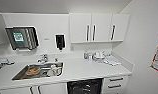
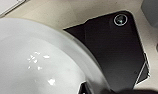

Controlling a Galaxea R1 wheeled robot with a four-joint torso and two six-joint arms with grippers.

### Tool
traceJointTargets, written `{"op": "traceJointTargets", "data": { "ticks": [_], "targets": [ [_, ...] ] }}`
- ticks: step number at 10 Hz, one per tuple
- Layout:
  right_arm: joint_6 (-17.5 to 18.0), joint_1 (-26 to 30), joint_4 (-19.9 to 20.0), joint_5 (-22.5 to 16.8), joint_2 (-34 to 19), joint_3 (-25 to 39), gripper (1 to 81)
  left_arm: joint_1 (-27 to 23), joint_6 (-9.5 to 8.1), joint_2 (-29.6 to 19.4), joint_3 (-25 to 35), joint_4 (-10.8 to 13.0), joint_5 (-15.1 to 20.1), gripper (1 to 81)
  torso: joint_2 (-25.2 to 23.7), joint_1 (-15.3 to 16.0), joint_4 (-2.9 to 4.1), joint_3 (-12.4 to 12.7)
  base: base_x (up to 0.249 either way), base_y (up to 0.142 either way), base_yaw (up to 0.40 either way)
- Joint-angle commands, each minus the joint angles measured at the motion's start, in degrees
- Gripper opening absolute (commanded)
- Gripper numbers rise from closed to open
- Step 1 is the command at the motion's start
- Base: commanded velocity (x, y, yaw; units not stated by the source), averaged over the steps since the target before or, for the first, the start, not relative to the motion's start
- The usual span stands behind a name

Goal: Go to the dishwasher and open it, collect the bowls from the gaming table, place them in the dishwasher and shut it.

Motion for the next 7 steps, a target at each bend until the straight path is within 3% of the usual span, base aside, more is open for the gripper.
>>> {"op": "traceJointTargets", "data": {
  "ticks": [1,7],
  "targets": [
    [0.0,3.0,-0.7,-0.7,0.0,0.4,1.0,-3.1,-0.23,-0.3,0.0,-0.1,1.6,1.0,0.0,0.0,0.00,0.0,0.116,0.000,0.000],
    [0.0,2.9,-0.7,-0.7,0.1,0.3,1.0,-3.1,-0.14,-0.4,0.0,-0.1,1.6,1.0,0.0,0.0,0.00,0.0,0.116,0.000,0.000]
  ]
}}
